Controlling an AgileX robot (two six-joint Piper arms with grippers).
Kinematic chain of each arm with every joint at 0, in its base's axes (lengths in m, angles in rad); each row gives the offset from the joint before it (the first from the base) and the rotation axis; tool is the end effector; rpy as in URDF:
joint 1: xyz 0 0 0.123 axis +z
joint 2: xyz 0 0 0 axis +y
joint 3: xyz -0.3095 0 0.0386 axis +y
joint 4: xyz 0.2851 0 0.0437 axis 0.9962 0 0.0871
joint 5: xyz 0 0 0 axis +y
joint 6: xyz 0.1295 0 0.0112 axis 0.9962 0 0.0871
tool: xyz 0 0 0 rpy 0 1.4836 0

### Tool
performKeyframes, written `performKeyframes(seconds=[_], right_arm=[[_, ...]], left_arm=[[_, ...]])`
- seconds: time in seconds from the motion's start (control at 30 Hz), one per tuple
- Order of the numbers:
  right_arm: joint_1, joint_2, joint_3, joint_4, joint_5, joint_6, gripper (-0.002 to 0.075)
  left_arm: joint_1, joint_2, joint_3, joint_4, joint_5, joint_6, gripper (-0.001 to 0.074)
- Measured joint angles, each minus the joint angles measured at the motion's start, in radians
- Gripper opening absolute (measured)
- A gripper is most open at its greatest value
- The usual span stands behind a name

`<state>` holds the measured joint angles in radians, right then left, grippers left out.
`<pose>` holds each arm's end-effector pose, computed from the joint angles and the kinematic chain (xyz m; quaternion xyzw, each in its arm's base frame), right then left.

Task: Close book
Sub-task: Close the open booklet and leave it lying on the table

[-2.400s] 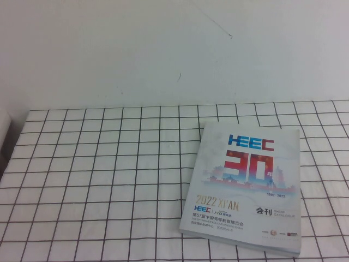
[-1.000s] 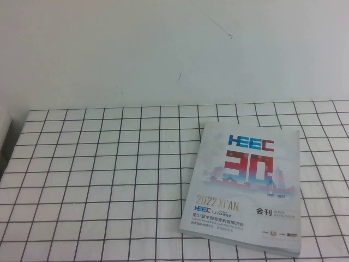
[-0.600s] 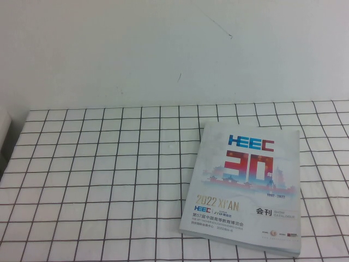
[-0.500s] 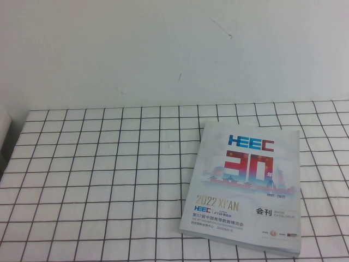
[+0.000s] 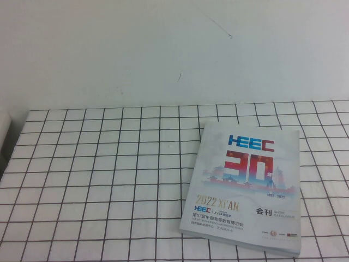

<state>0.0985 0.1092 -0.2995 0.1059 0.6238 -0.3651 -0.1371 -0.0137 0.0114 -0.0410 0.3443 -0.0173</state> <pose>0.0891 0.0169 0.2481 -0.1708 0.7993 -0.0267 0.5755 0.0996 -0.0156 0.1689 0.0363 0.7903 -0.0644 0.6083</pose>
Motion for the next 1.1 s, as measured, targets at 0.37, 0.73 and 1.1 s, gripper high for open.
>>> performKeyframes(seconds=[0.37, 0.73, 1.1], right_arm=[[-0.002, -0.120, 0.313, -0.095, -0.247, 0.149, -0.0003], [-0.070, -0.122, 0.314, -0.099, -0.258, 0.235, -0.0003], [-0.080, -0.122, 0.317, -0.106, -0.260, 0.266, -0.0003]], left_arm=[[0.000, 0.000, 0.000, 0.000, 0.000, 0.001, -0.0004], [0.000, 0.000, 0.000, 0.000, 0.000, 0.002, -0.0004], [0.000, 0.000, 0.000, 0.000, 0.000, 0.002, -0.0004]])
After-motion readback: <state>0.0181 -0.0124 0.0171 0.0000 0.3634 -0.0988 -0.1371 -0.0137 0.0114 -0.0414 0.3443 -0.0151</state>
